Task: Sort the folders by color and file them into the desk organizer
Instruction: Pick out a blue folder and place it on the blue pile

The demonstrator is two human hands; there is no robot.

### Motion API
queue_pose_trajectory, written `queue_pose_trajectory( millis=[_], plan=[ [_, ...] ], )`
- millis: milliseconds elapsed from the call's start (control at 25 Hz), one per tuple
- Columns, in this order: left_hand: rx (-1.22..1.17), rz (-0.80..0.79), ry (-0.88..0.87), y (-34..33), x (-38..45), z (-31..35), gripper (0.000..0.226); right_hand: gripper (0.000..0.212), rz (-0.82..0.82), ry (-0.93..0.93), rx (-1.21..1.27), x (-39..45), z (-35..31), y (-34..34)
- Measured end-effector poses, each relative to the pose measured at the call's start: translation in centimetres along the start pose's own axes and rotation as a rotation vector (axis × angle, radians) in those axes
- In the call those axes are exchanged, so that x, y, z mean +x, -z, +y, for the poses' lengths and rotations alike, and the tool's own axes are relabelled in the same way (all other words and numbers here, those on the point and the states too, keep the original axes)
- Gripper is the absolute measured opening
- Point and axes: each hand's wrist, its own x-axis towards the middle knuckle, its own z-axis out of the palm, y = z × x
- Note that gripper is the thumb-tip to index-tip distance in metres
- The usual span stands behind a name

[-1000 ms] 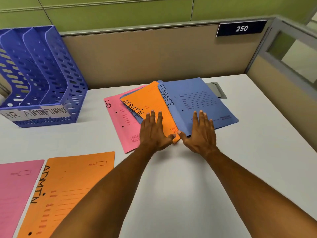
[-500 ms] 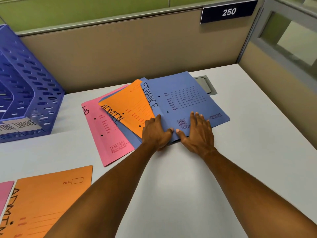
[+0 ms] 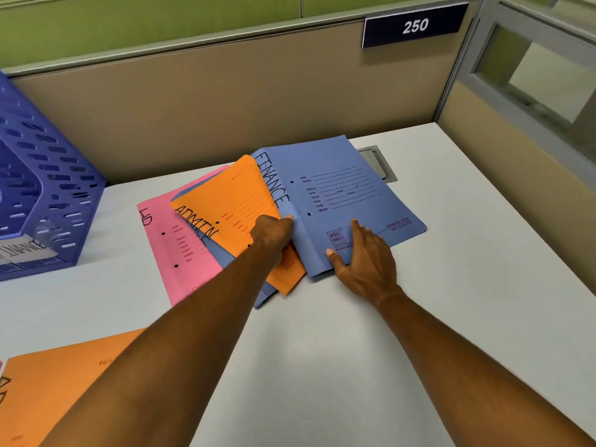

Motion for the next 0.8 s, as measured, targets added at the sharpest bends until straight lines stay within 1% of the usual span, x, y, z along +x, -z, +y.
queue_pose_trajectory(
  millis=[80, 160, 200, 320, 440, 520, 600, 720, 800],
  plan=[
    [-0.070, -0.058, 0.020, 0.0, -0.1, 0.4, 0.033, 0.085, 0.014, -0.009, 0.009, -0.2, 0.3, 0.2],
    [-0.064, -0.072, 0.007, 0.1, -0.4, 0.8, 0.037, 0.086, 0.013, -0.011, 0.015, -0.5, 0.5, 0.4],
    [-0.040, -0.059, -0.010, 0.1, -0.6, 0.9, 0.036, 0.087, -0.001, -0.010, 0.012, -0.6, 0.6, 0.5],
    [-0.027, -0.028, -0.046, 0.4, -1.5, 1.2, 0.021, 0.087, -0.032, -0.017, 0.013, -1.2, 0.8, 0.9],
    [-0.115, -0.053, -0.069, 0.8, -2.7, 1.4, 0.021, 0.084, -0.022, -0.021, 0.039, -1.9, 0.3, 1.7],
    [-0.171, -0.060, -0.086, 1.5, -3.6, 1.6, 0.025, 0.079, 0.024, -0.012, 0.071, -2.1, 0.2, 2.4],
    [-0.160, -0.068, -0.123, 2.5, -4.6, 1.7, 0.024, 0.070, 0.100, -0.016, 0.121, -2.5, 0.0, 3.6],
    [-0.038, -0.090, -0.257, 4.8, -5.7, 1.2, 0.016, 0.053, 0.216, -0.035, 0.181, -2.8, -0.3, 5.5],
    [0.036, -0.111, -0.362, 6.9, -6.7, 0.6, 0.015, 0.047, 0.275, -0.074, 0.238, -3.4, -0.9, 6.7]
  ],
)
